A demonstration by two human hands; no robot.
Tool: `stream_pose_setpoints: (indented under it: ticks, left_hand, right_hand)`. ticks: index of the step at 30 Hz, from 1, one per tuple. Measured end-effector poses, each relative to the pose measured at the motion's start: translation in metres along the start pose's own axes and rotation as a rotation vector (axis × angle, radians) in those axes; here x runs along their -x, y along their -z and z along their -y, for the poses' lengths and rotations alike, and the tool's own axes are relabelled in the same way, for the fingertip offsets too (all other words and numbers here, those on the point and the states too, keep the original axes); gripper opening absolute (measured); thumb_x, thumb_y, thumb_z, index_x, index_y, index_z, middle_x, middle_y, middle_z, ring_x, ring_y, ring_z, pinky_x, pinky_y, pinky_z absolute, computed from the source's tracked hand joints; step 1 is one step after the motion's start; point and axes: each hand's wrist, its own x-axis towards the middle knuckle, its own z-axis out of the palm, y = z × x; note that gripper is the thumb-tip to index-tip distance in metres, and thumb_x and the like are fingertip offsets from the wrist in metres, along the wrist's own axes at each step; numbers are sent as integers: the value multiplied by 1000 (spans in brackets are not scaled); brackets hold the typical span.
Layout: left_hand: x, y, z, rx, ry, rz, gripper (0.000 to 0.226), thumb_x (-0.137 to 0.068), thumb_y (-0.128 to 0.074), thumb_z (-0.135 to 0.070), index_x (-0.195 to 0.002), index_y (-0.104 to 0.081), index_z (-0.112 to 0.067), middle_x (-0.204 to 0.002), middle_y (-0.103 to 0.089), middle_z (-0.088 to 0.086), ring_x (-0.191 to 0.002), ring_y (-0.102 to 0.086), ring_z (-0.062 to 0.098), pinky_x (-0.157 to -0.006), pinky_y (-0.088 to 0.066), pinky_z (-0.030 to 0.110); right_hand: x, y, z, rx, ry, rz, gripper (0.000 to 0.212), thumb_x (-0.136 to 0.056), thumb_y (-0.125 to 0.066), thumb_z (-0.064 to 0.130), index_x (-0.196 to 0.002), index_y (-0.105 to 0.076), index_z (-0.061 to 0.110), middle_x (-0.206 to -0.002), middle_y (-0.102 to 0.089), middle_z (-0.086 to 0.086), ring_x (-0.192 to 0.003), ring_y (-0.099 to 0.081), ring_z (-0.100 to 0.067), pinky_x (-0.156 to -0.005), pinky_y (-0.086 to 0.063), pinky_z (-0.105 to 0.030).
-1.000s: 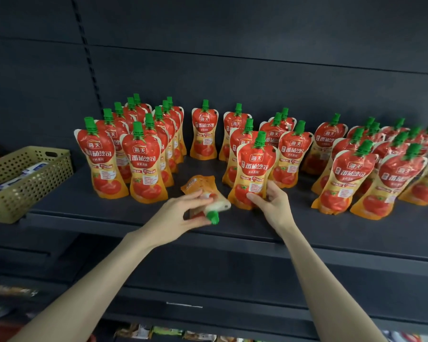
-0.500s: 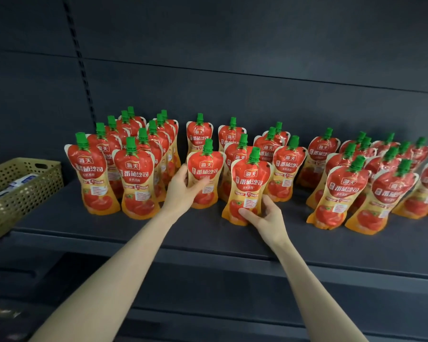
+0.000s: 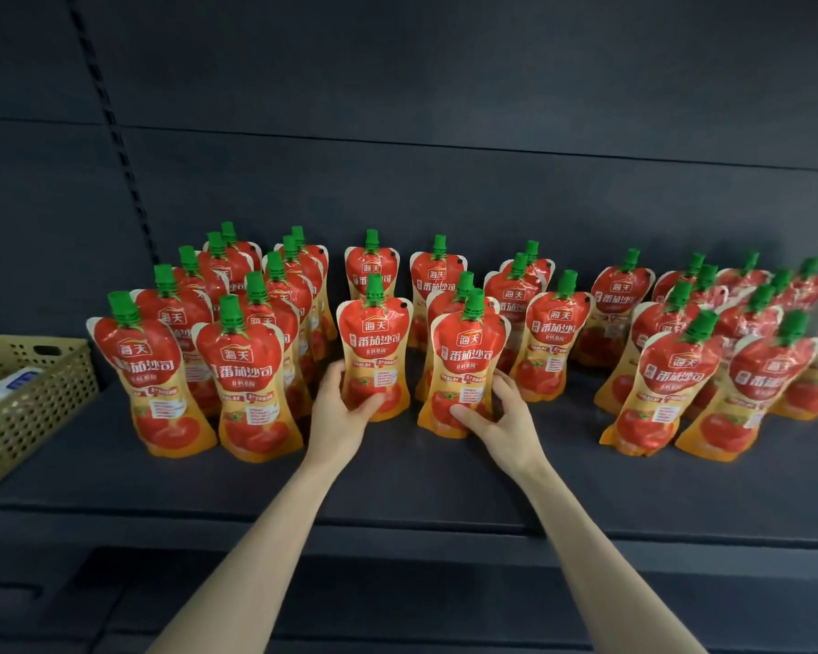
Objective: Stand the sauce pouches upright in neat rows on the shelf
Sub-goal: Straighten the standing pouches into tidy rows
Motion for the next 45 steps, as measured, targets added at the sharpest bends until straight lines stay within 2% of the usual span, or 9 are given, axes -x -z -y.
stream_pose_setpoints:
  ticks: [4, 8, 15, 18, 23, 30, 33, 36, 45]
  left_hand:
    - [-3, -1, 4, -25, -20, -6, 48, -82, -68, -17, -125, -46, -14, -117, -56, -5, -108, -51, 7, -89, -41, 23]
    - [-9, 1, 3, -39, -20, 0, 49, -84, -67, -15, -127, -44, -14, -115, -53, -9, -106, -49, 4, -81, -37, 9]
    - [-16, 0, 8, -67, 4, -8, 51, -85, -66, -18, -130, -41, -17, -125, -51, -3, -114, -45, 8, -95, -38, 27]
    - [-20, -1, 10, -85, 24, -26, 52, -86, -64, -19, -132, -38, -18, -132, -49, 2, -123, -45, 17, -101, -38, 34]
    - [-29, -4, 6, -79, 64, -76, 60, -87, -63, -14, -137, -29, -17, -138, -44, 7, -129, -41, 22, -96, -34, 28]
    - [-48, -13, 14, -73, 96, -105, 56, -88, -62, -13, -134, -32, -19, -137, -43, 4, -129, -41, 20, -99, -36, 31]
    - [-55, -16, 16, -89, 106, -118, 58, -87, -62, -13, -136, -31, -20, -140, -41, 5, -131, -38, 21, -105, -36, 38]
    - [-58, -17, 15, -116, 93, -137, 60, -88, -61, -13, -139, -31, -19, -142, -39, 5, -134, -34, 21, -107, -33, 40]
    - [-67, -21, 18, -142, 89, -157, 60, -89, -58, -10, -141, -29, -17, -144, -38, 5, -136, -32, 20, -108, -32, 39]
  right_hand:
    - [-6, -5, -3, -56, -22, 12, 47, -79, -73, 20, -122, -56, 15, -119, -59, 4, -113, -56, -13, -100, -48, -40]
    - [-11, -6, -7, -67, -25, 9, 48, -79, -73, 20, -122, -55, 14, -118, -60, 3, -112, -57, -12, -98, -49, -38]
    - [-20, -13, -7, -81, -24, 14, 44, -80, -71, 19, -120, -54, 20, -121, -59, 1, -114, -55, -12, -97, -47, -30]
    - [-28, -19, -6, -73, -26, 10, 41, -80, -72, 20, -118, -54, 22, -120, -59, 2, -113, -55, -11, -97, -46, -30]
    - [-43, -28, -7, -70, -52, -3, 45, -81, -71, 22, -122, -52, 20, -120, -58, 2, -111, -55, -10, -93, -46, -26]
    - [-61, -37, -10, -57, -59, -9, 45, -81, -71, 25, -122, -52, 19, -120, -60, -2, -112, -57, -13, -96, -48, -32]
    - [-66, -41, -12, -47, -53, -23, 42, -81, -71, 26, -119, -53, 22, -119, -61, -1, -111, -57, -14, -96, -49, -34]
    - [-69, -43, -12, -43, -43, -32, 37, -82, -71, 25, -115, -53, 25, -119, -61, -2, -110, -58, -13, -95, -49, -33]
    - [-77, -45, -12, -26, -64, -37, 46, -82, -70, 25, -124, -52, 17, -122, -59, -3, -113, -56, -15, -96, -48, -31]
